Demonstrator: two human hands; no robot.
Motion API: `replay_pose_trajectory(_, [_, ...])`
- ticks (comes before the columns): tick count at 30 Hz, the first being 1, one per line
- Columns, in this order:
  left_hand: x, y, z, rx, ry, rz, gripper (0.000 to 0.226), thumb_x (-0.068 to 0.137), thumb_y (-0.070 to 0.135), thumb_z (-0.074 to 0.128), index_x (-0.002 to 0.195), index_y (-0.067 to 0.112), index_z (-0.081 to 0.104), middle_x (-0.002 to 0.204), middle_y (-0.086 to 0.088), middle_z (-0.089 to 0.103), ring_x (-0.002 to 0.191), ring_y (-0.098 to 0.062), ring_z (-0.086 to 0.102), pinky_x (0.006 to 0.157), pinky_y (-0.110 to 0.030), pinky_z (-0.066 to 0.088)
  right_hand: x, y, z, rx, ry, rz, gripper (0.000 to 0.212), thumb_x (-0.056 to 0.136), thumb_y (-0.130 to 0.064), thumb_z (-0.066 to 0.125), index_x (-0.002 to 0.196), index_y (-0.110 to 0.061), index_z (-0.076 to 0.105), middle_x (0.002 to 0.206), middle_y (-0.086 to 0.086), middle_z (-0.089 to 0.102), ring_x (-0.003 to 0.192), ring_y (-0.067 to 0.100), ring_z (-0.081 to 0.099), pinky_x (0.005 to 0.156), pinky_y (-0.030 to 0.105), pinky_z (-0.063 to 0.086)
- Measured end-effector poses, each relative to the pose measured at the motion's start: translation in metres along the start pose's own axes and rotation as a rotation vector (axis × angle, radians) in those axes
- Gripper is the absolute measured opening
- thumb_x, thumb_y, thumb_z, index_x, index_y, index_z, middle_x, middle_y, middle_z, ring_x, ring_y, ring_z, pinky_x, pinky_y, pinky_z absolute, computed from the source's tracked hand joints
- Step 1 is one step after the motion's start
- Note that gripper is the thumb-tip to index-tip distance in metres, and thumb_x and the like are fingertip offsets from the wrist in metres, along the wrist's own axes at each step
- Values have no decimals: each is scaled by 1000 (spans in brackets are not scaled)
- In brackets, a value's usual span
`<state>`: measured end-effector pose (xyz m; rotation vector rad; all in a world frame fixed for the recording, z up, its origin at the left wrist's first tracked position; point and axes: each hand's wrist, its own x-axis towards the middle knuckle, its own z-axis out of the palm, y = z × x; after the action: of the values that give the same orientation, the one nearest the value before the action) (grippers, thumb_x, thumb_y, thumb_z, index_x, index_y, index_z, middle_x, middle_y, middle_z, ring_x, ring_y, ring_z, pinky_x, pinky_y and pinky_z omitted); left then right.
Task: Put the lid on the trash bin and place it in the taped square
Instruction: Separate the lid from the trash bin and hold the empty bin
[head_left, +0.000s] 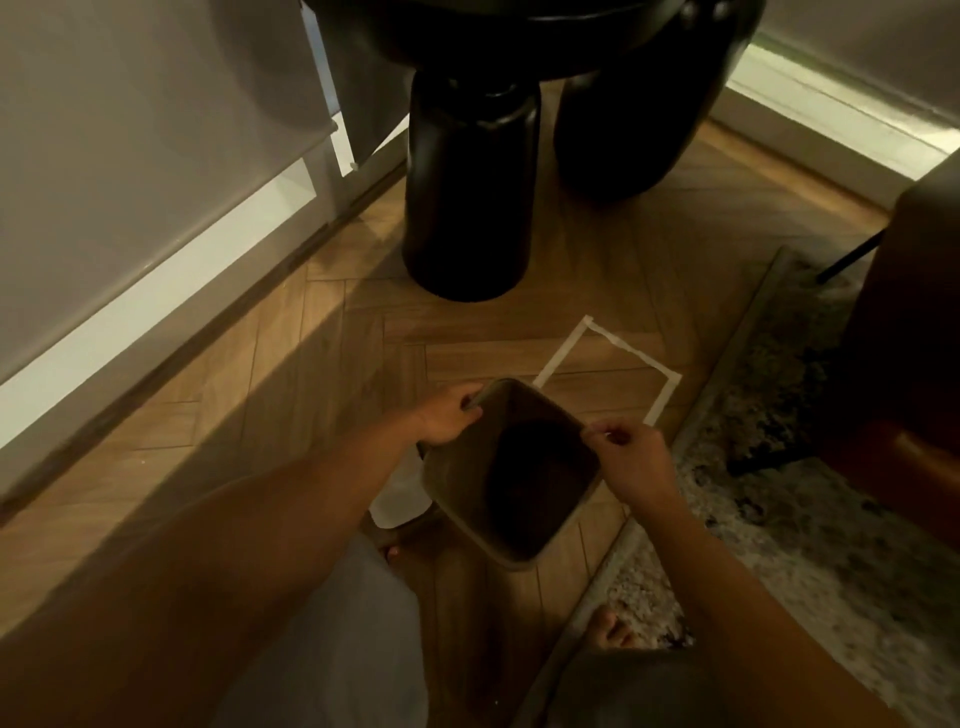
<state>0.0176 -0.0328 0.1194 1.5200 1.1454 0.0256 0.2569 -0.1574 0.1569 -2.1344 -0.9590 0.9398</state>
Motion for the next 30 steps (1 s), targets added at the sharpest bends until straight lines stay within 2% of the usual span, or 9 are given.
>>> replay_pose_trajectory(2, [-15,7,0,-7,17,27,30,103,14,45,129,22,58,98,6,67,80,-2,67,64,-16,51,-4,-3,-13,67,-12,-7,11,88,-22,76,79,-26,73,66,-6,71,57,0,67,45,13,46])
replay_pose_trajectory(5, [-36,20,4,-44,35,66,33,102,11,46,132,20,57,115,0,66,107,-13,63,84,-22,51,-14,-5,-28,121,-22,-23,2,89,-18,76,89,-18,74,67,-6,69,53,-5,64,44,9,43])
replay_pose_trajectory(9, [-55,26,7,29,129,66,35,102,19,48,136,18,56,130,-2,62,122,-19,55,101,-37,45,-35,-6,-41,122,17,-24,24,93,-20,71,116,-13,68,85,-5,68,69,0,65,51,11,46])
replay_pose_trajectory(14, [-67,26,15,55,253,34,34,101,23,51,134,13,53,126,-3,59,110,-13,54,84,-28,40,-70,5,-39,34,-96,4,68,91,-30,73,149,-23,38,124,-7,58,100,3,63,71,24,57])
replay_pose_trajectory(16, [-66,26,17,70,290,12,34,101,25,52,132,13,52,126,-6,59,103,-13,53,83,-29,40,-81,14,-29,30,-212,-20,66,86,-23,79,142,-24,43,131,-1,59,119,20,62,93,44,58])
replay_pose_trajectory(18, [-62,26,21,77,309,-21,31,100,25,52,129,13,52,124,-7,60,100,-15,54,84,-31,42,-88,22,-19,-5,-252,-71,67,82,-19,82,137,-23,45,131,0,57,126,25,57,103,49,52])
replay_pose_trajectory(22, [-55,28,30,29,341,-79,30,100,29,53,123,11,49,118,-7,59,98,-18,56,80,-31,43,-83,23,-13,31,-167,-45,82,79,-17,84,141,-20,31,128,-5,47,129,24,52,102,40,49])
replay_pose_trajectory(26, [-42,36,39,-22,321,-77,32,99,23,54,128,10,46,120,-9,61,105,-22,59,86,-34,47,-67,25,-16,46,-149,-66,86,82,-15,81,148,-17,26,141,4,52,132,25,52,107,49,48])
replay_pose_trajectory(30, [-28,39,46,-70,213,-59,41,95,26,61,129,18,40,107,2,60,86,-9,62,67,-25,49,-55,32,-19,73,-145,-70,91,83,-16,80,152,-22,21,146,4,50,135,23,50,106,42,47])
